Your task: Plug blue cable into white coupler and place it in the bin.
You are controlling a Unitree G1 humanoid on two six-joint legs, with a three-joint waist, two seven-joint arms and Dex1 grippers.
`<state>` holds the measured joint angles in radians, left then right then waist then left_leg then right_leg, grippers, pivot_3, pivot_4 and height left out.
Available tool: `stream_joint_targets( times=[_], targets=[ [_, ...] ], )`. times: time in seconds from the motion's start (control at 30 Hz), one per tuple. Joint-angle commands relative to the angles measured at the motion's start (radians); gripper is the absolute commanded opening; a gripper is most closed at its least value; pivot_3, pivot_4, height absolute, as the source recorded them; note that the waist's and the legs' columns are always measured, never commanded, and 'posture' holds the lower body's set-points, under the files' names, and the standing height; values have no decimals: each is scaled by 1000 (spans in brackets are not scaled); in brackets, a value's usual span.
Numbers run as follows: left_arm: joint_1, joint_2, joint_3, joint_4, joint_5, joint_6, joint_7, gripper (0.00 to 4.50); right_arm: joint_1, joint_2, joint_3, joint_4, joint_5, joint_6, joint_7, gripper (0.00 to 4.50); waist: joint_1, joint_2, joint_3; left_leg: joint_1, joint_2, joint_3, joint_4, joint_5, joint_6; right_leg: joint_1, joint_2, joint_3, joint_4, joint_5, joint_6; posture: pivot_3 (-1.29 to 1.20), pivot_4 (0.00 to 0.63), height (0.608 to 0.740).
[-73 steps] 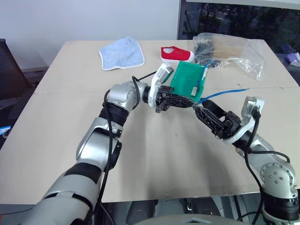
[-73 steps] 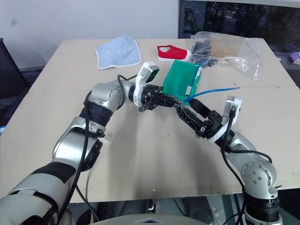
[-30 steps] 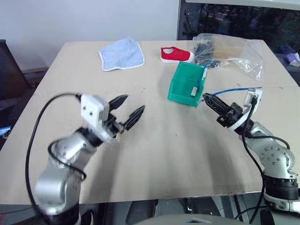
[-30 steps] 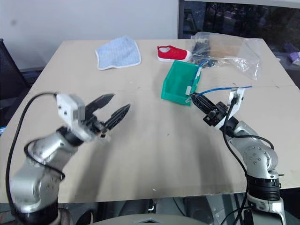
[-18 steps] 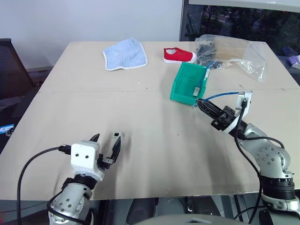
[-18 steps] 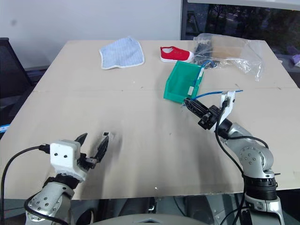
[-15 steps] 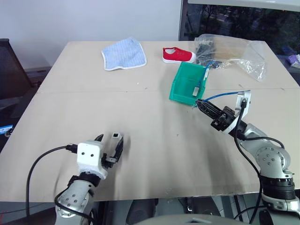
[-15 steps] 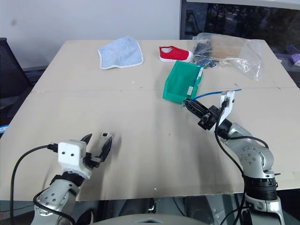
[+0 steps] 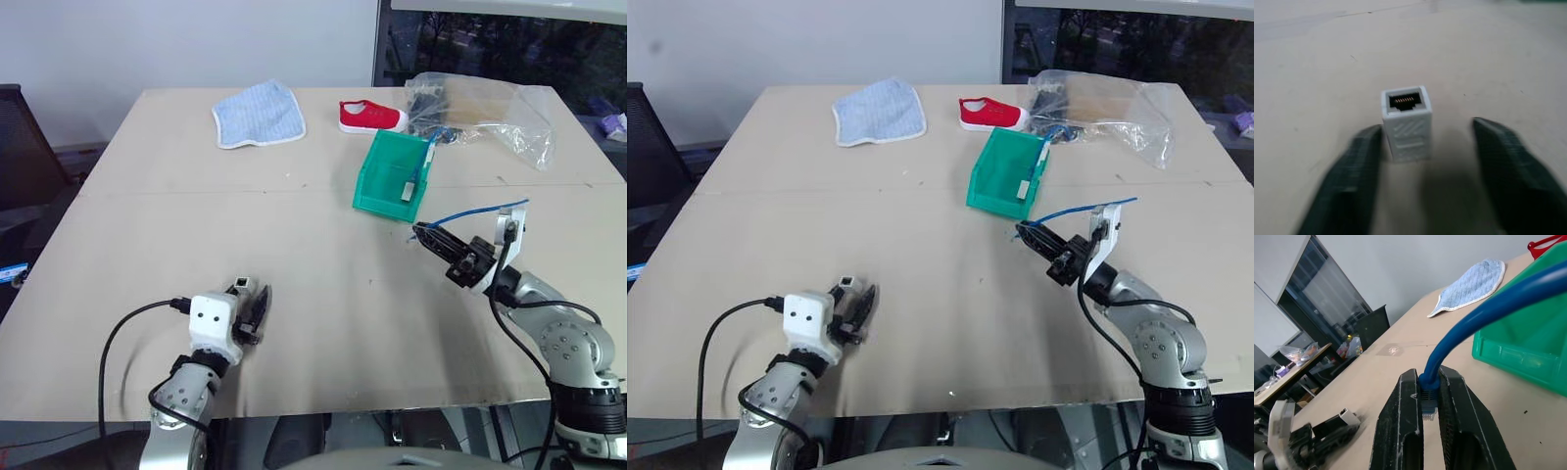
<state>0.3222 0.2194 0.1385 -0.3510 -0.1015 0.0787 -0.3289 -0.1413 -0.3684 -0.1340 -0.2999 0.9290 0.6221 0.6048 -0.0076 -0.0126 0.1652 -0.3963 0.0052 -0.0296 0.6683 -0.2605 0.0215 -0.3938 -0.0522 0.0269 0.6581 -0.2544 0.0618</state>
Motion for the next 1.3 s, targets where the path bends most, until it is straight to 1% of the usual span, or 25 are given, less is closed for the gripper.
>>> stream_joint_targets(
  times=[0.03,0.07,0.1,0.17,0.33,0.43,0.5,0.57,0.67,0.8,0.93,1.1,1.3],
  targets=[
    [-28,11,-5,43,1,-17,2,931,7,-3,-16,-48,-3,-22,12,0,-1,0,0,0,0,0,0,0,0,0,0,0,0,0,0,0,150,740],
    [-48,20,-8,61,3,-26,-7,575,8,-5,-15,-51,-8,-23,13,0,-2,1,0,0,0,0,0,0,0,0,0,0,0,0,0,0,150,740],
    [-78,30,-14,83,-1,-35,-23,527,9,-7,-14,-55,-13,-24,15,0,0,1,0,0,0,0,0,0,0,0,0,0,0,0,0,0,150,740],
    [-147,55,-40,126,-21,-52,-84,527,5,-18,-7,-67,-29,-28,24,0,4,1,0,0,0,-1,0,0,0,0,0,-1,0,0,0,0,150,740],
    [-391,101,-174,272,-118,-51,-370,527,-43,-68,54,-97,-109,-49,79,0,7,1,0,-1,-1,-1,1,0,0,0,1,-1,0,0,0,0,150,740],
    [-549,118,-267,404,-141,-70,-573,527,-81,-98,103,-97,-166,-70,127,0,1,1,0,-1,-3,-1,1,0,0,0,1,-1,0,0,1,0,150,740],
    [-664,121,-332,508,-156,-64,-734,527,-106,-133,161,-90,-243,-117,186,0,-1,1,0,-1,-4,-1,0,0,0,0,2,-2,0,0,1,0,150,740],
    [-752,117,-369,613,-159,-82,-850,527,-124,-156,204,-72,-305,-163,231,0,-4,1,0,-2,-4,-2,0,0,0,0,3,-3,-1,0,1,0,150,740],
    [-911,90,-421,846,-105,-181,-976,527,-159,-163,242,-9,-388,-239,274,0,-9,0,0,-2,-3,-2,0,0,0,-1,4,-3,-1,0,1,0,150,740],
    [-1062,51,-450,1107,-44,-300,-1074,527,-195,-170,278,60,-479,-331,325,0,-6,0,1,-3,-3,-2,0,0,0,-1,5,-4,-1,0,1,0,150,740],
    [-1154,20,-450,1290,-2,-386,-1119,527,-211,-166,317,121,-550,-392,360,0,-4,0,1,-4,-4,-2,1,0,0,-1,4,-4,-1,0,1,0,150,740],
    [-1206,-1,-431,1387,16,-443,-1137,527,-200,-170,355,170,-608,-426,394,0,-3,0,1,-4,-4,-3,1,0,0,-1,4,-4,0,0,1,0,150,740],
    [-1213,-7,-411,1417,32,-472,-1153,527,-185,-168,356,215,-640,-444,396,0,-4,-1,0,-3,-4,-4,2,0,0,0,4,-4,1,0,1,0,150,740]
  ],
)
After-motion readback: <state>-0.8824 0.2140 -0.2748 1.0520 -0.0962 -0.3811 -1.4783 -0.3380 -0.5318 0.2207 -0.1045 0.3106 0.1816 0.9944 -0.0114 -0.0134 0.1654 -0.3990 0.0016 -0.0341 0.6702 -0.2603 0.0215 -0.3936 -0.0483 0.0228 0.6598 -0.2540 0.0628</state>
